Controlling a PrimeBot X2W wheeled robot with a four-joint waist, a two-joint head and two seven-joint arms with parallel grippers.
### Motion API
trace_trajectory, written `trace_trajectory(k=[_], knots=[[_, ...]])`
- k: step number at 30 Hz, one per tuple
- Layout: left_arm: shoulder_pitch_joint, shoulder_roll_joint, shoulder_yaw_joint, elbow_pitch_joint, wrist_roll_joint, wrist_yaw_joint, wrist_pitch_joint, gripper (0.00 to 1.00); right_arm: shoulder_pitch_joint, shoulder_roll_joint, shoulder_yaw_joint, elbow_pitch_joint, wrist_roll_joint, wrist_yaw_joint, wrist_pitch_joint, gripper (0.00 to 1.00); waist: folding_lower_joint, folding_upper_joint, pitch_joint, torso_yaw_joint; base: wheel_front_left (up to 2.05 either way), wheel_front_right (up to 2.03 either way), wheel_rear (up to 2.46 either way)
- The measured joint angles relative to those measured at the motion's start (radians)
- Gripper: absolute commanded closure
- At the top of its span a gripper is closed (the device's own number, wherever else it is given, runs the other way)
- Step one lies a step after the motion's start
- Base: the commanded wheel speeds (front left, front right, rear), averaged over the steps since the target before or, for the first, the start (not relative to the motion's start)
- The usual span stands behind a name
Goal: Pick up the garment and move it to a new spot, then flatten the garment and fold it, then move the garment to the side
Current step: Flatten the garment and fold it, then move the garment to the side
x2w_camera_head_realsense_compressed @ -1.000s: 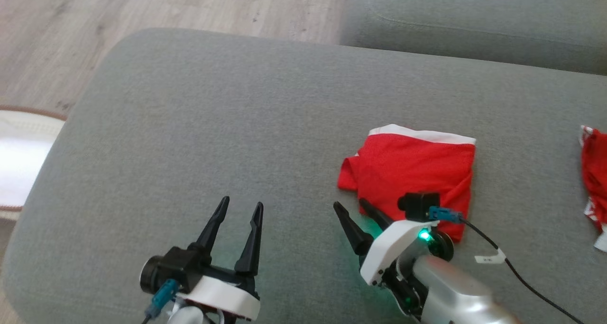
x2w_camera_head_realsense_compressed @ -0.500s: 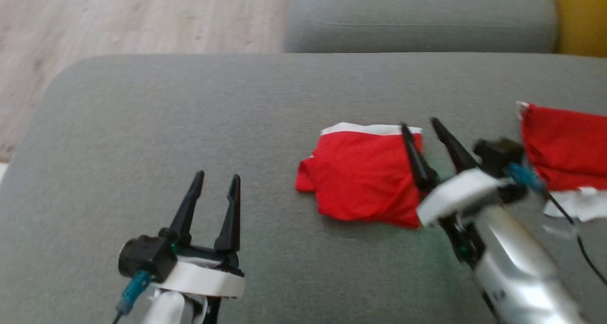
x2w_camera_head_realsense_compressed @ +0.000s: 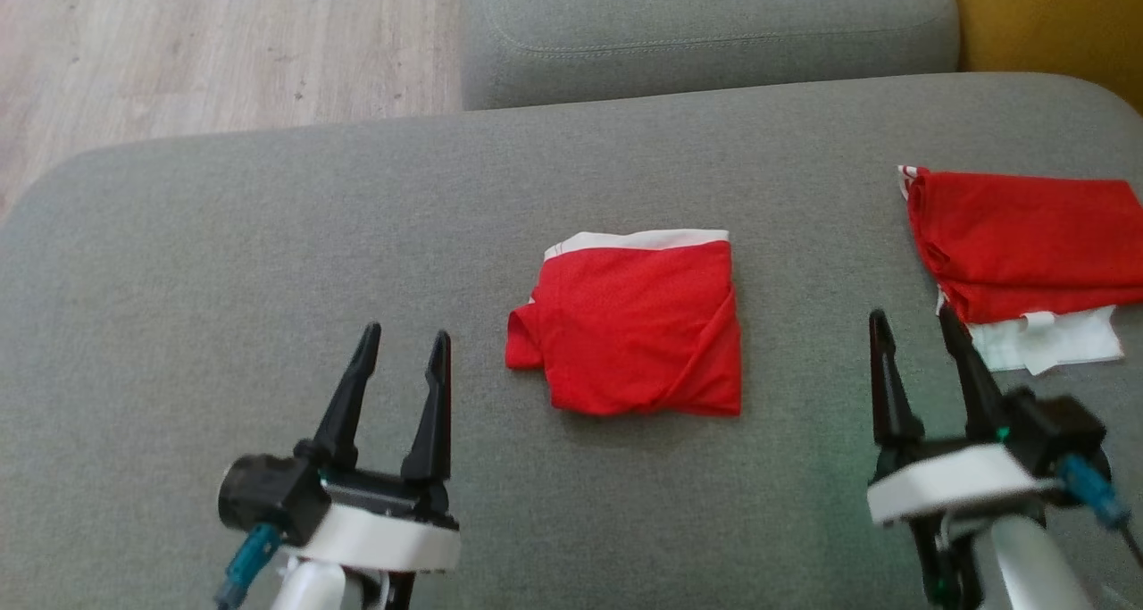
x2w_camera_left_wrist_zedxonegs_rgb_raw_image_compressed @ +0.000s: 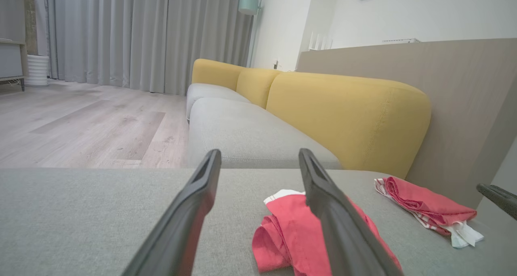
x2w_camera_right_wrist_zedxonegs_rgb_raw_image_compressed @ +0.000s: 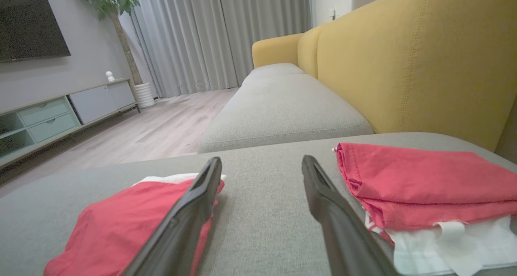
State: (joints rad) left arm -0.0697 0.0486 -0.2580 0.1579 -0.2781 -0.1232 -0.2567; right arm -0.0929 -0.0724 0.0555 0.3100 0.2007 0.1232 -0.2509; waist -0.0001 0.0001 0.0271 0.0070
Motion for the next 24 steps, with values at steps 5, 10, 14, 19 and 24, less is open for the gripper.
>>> trace_trajectory(k=[5, 10, 14, 19, 24], knots=[[0.026, 0.000, -0.002, 0.007, 0.006, 0.000, 0.000, 0.00, 0.081, 0.018, -0.011, -0.046, -0.026, 0.000, 0.000, 0.00, 0.0000, 0.0000, -0.003, -0.008, 0.00, 0.00, 0.00], [0.033, 0.000, -0.003, 0.007, 0.006, 0.000, 0.000, 0.00, 0.091, 0.023, -0.008, -0.063, -0.026, 0.000, 0.000, 0.00, 0.0000, 0.0000, -0.002, -0.006, 0.00, 0.00, 0.00], [0.033, 0.000, -0.004, 0.005, 0.006, 0.000, 0.000, 0.00, 0.082, 0.024, -0.002, -0.066, -0.026, 0.000, 0.000, 0.00, 0.0000, 0.0000, 0.005, 0.002, 0.00, 0.00, 0.00], [0.033, 0.000, -0.012, 0.005, 0.006, 0.000, 0.000, 0.00, 0.076, 0.024, -0.003, -0.059, -0.029, 0.000, 0.000, 0.00, 0.0000, 0.0000, 0.024, 0.019, 0.00, 0.00, 0.00], [0.024, 0.000, -0.035, 0.008, 0.006, 0.000, 0.000, 0.00, 0.010, 0.024, -0.004, 0.023, -0.048, 0.000, 0.000, 0.00, 0.0001, 0.0000, 0.054, 0.043, 0.00, 0.00, 0.00]])
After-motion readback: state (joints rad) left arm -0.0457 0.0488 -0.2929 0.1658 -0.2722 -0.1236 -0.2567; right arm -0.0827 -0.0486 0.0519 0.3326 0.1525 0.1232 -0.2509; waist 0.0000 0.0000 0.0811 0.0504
